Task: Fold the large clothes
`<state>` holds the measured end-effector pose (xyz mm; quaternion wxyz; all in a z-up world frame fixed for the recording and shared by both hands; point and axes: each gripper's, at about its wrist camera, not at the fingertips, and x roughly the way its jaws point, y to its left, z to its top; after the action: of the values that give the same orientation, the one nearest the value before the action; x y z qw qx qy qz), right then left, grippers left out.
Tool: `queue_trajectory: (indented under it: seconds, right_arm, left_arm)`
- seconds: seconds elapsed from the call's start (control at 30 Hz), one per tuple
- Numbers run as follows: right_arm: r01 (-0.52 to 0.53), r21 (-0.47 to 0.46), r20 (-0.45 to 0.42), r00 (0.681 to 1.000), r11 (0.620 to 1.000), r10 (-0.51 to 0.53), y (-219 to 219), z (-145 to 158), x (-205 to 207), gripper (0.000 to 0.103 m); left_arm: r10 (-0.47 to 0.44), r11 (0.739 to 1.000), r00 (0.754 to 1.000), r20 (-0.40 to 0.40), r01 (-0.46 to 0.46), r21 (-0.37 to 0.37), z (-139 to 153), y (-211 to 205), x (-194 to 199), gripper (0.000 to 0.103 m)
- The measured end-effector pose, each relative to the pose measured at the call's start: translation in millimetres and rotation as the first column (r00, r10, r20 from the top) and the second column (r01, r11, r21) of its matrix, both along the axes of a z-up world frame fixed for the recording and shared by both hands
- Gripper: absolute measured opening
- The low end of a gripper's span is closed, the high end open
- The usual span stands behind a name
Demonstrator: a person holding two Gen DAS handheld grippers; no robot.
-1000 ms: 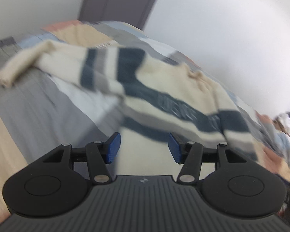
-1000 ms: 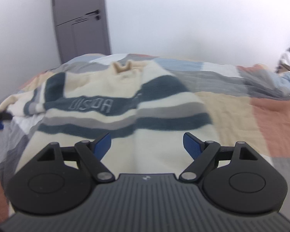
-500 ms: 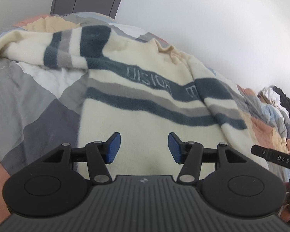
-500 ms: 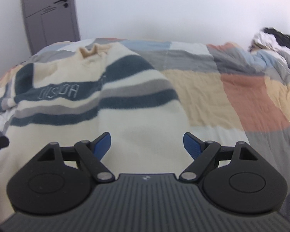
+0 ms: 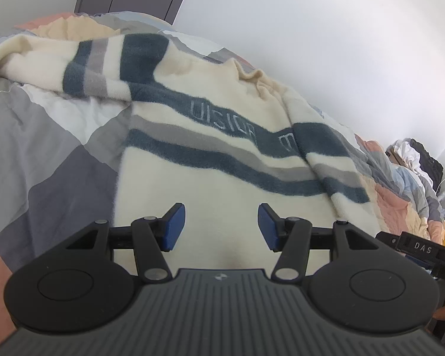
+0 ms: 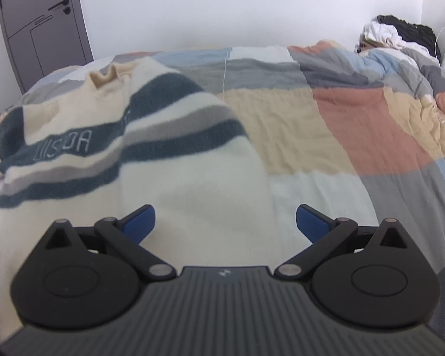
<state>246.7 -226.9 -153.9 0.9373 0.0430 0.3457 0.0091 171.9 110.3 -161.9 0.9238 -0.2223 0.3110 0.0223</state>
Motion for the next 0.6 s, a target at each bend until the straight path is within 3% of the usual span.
queue_trajectory:
  seconds: [0.07,0.13,0.2,0.23,0.27,0.3,0.43,0.6]
  right_arm:
    - [-0.002,0.000,-0.010,1.000,1.000,0.002,-1,-2,-1,0.103]
    - [-0.007,0.030,-0.040,0.999,1.000,0.008,-3,-6,0,0.094]
    - [-0.004,0.053,-0.076,0.997,0.999,0.008,-7,-9,4,0.053]
    - [0.006,0.066,-0.084,0.996,0.998,0.000,-10,-9,4,0.041]
    - [0.018,0.075,-0.087,0.996,0.997,-0.012,-12,-8,4,0.019]
    - [0.028,0.086,-0.086,0.996,0.996,-0.020,-15,-7,4,0.008]
    - [0.026,0.108,-0.036,0.999,0.994,-0.022,-28,13,10,0.002]
    - [0.022,0.033,0.106,0.994,0.999,-0.026,-56,67,35,0.002]
  left_arm:
    - [0.000,1.000,1.000,0.001,0.000,0.002,0,0,0,0.060]
    - [0.000,1.000,1.000,0.001,0.000,0.004,0,-1,0,0.060]
    - [0.000,1.000,1.000,0.002,0.000,0.005,1,0,-1,0.060]
    - [0.000,1.000,1.000,0.002,0.000,0.006,1,0,-1,0.060]
    - [0.001,1.000,1.000,0.001,-0.001,0.008,1,-1,-1,0.060]
    - [0.002,1.000,1.000,0.002,-0.002,0.009,1,-1,-1,0.060]
    - [0.004,1.000,1.000,0.002,-0.004,0.008,1,0,-1,0.060]
    - [0.007,1.000,1.000,-0.007,-0.007,0.004,0,1,-1,0.060]
